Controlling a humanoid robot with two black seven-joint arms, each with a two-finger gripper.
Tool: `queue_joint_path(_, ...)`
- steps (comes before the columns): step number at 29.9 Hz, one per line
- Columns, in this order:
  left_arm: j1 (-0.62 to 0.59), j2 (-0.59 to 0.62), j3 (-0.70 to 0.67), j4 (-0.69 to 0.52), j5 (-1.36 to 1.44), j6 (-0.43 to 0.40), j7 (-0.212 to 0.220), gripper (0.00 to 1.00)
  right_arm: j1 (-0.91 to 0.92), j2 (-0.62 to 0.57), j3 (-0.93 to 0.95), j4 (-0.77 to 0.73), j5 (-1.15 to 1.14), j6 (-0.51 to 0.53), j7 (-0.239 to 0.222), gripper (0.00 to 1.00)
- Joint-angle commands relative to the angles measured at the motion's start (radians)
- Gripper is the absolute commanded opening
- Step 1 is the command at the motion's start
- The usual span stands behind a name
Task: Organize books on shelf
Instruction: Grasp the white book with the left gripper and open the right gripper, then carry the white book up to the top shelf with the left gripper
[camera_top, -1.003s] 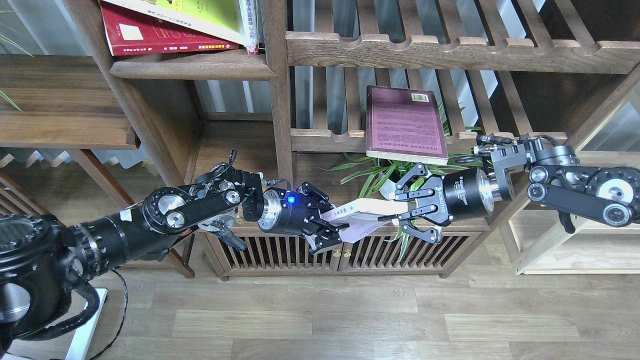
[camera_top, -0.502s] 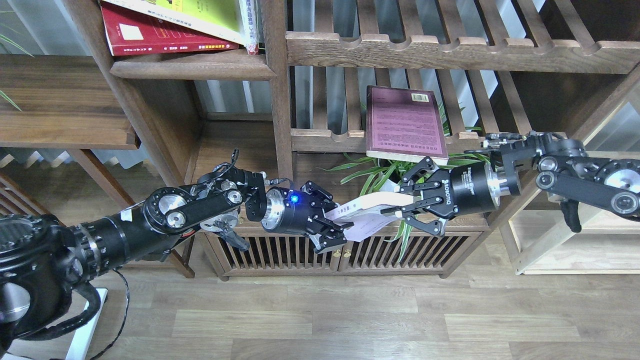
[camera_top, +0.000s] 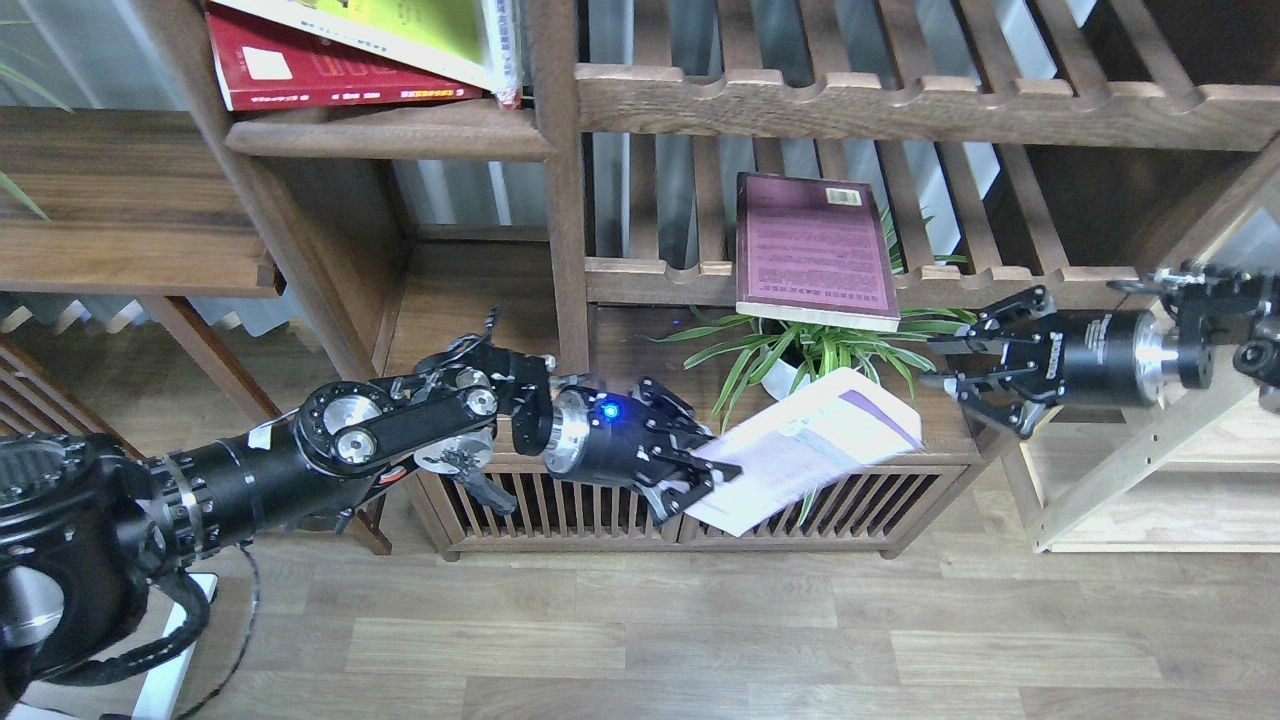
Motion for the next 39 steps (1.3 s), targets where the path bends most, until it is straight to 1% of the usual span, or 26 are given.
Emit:
queue_joint_path(1,-0.003,0.054,-0.015,-0.041,-0.020,-0.006,-0.002,0.00,-0.016,-0.023,-0.001,-0.074,0.047,0.000,0.002,1.00)
queue_joint_path(5,-0.001,0.136,-0.026,-0.111,-0.024,-0.006,0.007,0.00,-0.021,-0.058,0.000,-0.085,0.107,0.000,0.002,1.00)
queue_joint_path(10,0.003,0.222,-0.060,-0.216,-0.026,-0.006,0.021,0.00,-0.024,-0.072,-0.003,-0.097,0.120,0.000,0.002,1.00)
queue_joint_path(16,0.003,0.307,-0.120,-0.270,-0.075,-0.006,0.048,0.00,-0.057,-0.104,-0.003,-0.133,0.123,0.000,0.002,1.00)
queue_joint_path(22,0.005,0.416,-0.175,-0.303,-0.115,-0.006,0.050,0.00,-0.117,-0.115,-0.001,-0.211,0.123,0.000,0.002,1.00)
queue_joint_path(25,0.003,0.470,-0.193,-0.308,-0.161,-0.006,0.050,0.00,-0.143,-0.130,-0.001,-0.219,0.123,0.000,0.002,1.00)
queue_joint_path(31,0.003,0.596,-0.238,-0.363,-0.214,-0.006,0.050,0.00,-0.191,-0.135,-0.003,-0.239,0.140,0.000,0.002,1.00)
queue_joint_path(34,0.003,0.659,-0.258,-0.397,-0.256,-0.006,0.054,0.00,-0.205,-0.135,-0.003,-0.239,0.141,-0.001,0.002,1.00)
queue_joint_path(39,0.002,0.763,-0.301,-0.467,-0.343,-0.006,0.077,0.00,-0.235,-0.132,-0.003,-0.239,0.141,-0.025,0.002,1.00)
